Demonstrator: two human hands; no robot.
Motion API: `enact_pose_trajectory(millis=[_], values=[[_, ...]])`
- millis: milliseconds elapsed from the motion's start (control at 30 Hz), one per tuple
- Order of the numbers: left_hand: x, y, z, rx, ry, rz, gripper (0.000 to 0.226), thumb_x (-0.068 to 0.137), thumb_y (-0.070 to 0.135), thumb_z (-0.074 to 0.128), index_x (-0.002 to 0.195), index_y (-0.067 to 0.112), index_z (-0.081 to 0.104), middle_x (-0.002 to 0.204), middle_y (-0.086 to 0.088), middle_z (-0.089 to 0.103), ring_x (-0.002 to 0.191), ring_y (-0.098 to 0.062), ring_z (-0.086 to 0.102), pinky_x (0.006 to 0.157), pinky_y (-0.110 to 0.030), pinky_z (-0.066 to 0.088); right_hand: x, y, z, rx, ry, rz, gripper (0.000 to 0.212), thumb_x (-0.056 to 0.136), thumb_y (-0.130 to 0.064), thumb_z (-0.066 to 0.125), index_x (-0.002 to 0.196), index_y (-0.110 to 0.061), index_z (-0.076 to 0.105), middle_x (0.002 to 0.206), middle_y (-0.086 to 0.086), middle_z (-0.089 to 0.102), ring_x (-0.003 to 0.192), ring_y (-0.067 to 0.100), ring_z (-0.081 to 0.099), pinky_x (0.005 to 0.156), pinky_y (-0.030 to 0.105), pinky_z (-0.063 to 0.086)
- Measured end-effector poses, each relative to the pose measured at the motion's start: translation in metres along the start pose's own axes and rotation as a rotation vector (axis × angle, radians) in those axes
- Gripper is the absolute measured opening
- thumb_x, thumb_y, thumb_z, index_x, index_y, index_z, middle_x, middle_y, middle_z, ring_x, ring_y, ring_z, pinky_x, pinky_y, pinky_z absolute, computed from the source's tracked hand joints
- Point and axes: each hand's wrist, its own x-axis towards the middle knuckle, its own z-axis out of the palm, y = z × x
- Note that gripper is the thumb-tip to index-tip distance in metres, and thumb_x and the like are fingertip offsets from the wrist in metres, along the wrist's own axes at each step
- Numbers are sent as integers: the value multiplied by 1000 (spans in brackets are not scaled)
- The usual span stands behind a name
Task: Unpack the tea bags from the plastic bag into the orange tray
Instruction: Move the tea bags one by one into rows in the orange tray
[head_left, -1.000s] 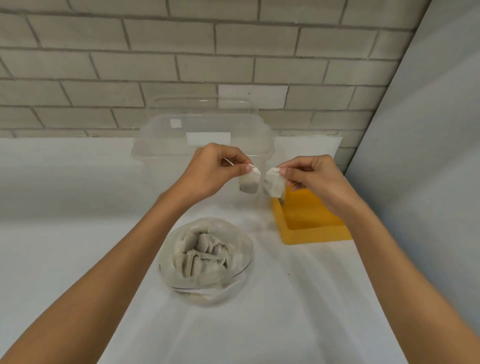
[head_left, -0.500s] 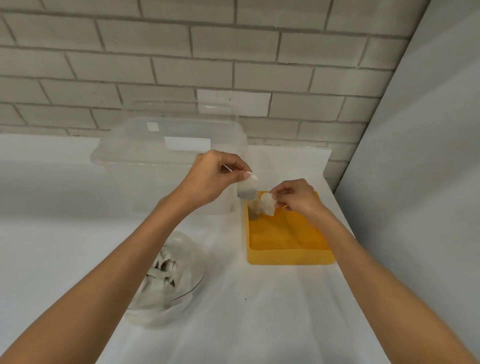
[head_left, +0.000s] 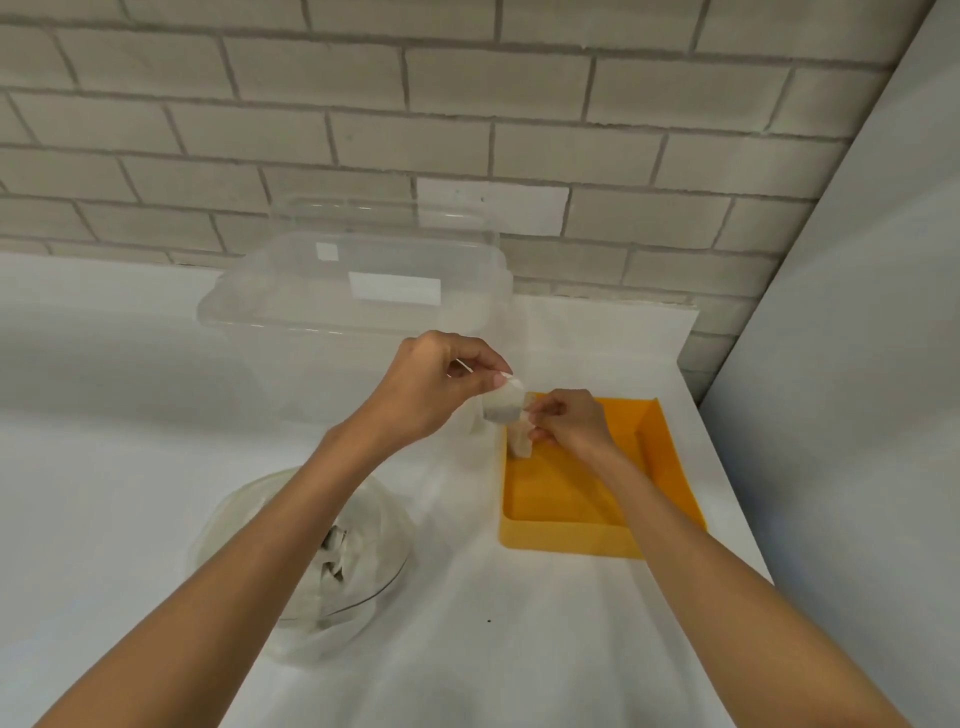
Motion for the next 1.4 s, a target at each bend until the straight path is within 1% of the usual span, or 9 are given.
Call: enact_pose_trajectory(millis=[233, 333, 500, 567, 700, 767, 1100, 1300, 1400], values=[[-8, -9, 22, 16, -79, -15, 8, 85, 18, 70, 90, 22, 77, 90, 6, 72, 78, -3, 62, 71, -9, 45, -5, 2, -6, -85, 16, -81, 25, 80, 9, 57, 97, -5, 70, 73, 6, 69, 65, 16, 66, 62, 21, 52], [-6, -9, 35, 36, -92, -10, 9, 86, 16, 69, 91, 18, 77, 84, 10, 69, 73, 8, 58, 68, -4, 42, -16, -7, -20, -95, -1, -107, 29, 81, 9, 55, 96, -11, 70, 72, 5, 68, 63, 12, 65, 60, 20, 49], [8, -12, 52, 79, -29, -10, 11, 88, 15, 66, 94, 14, 75, 90, 4, 72, 70, 7, 55, 66, -1, 39, -42, -22, -51, 53, -339, -65, 30, 81, 6, 62, 101, -17, 68, 91, 7, 73, 78, 15, 69, 67, 24, 53], [14, -11, 57, 61, 0, -23, 11, 88, 14, 66, 93, 14, 75, 93, 2, 73, 70, 6, 55, 66, 0, 38, -49, -23, -54, 55, -377, -76, 20, 84, -2, 66, 100, -14, 68, 92, 5, 73, 80, 15, 70, 69, 25, 53], [18, -10, 63, 29, 2, -55, 12, 89, 11, 64, 96, 12, 74, 94, 2, 71, 73, 2, 56, 66, 3, 36, -48, -17, -46, 75, -249, -96, 1, 88, -11, 67, 88, -10, 68, 74, 2, 69, 69, 13, 67, 64, 23, 52], [17, -11, 63, 18, -2, -75, 14, 90, 9, 62, 99, 11, 73, 92, 2, 69, 76, -2, 56, 66, 3, 37, -42, -11, -40, 58, -211, -72, 4, 88, -9, 67, 83, -10, 66, 70, 2, 67, 66, 14, 66, 63, 24, 52], [4, -24, 49, 37, 5, -127, 17, 90, 7, 60, 102, 12, 72, 88, 6, 66, 79, -8, 61, 67, 0, 41, -18, 8, -3, -155, -198, 77, 2, 87, -3, 62, 88, -4, 64, 77, 13, 68, 57, 14, 66, 48, 19, 51], [-3, -24, 45, 13, 15, -142, 16, 91, 10, 61, 101, 15, 72, 86, 6, 65, 76, -7, 61, 67, -2, 42, -14, 9, 8, -158, -138, 90, 13, 87, -3, 63, 78, -10, 57, 78, 16, 69, 49, 11, 65, 50, 22, 54], [-5, -22, 45, 4, 19, -134, 16, 91, 9, 60, 101, 13, 72, 85, 7, 64, 73, -2, 59, 66, 0, 41, -15, 11, 10, -114, -103, 95, 12, 85, -4, 66, 83, -10, 56, 79, 16, 70, 50, 12, 65, 48, 22, 53]])
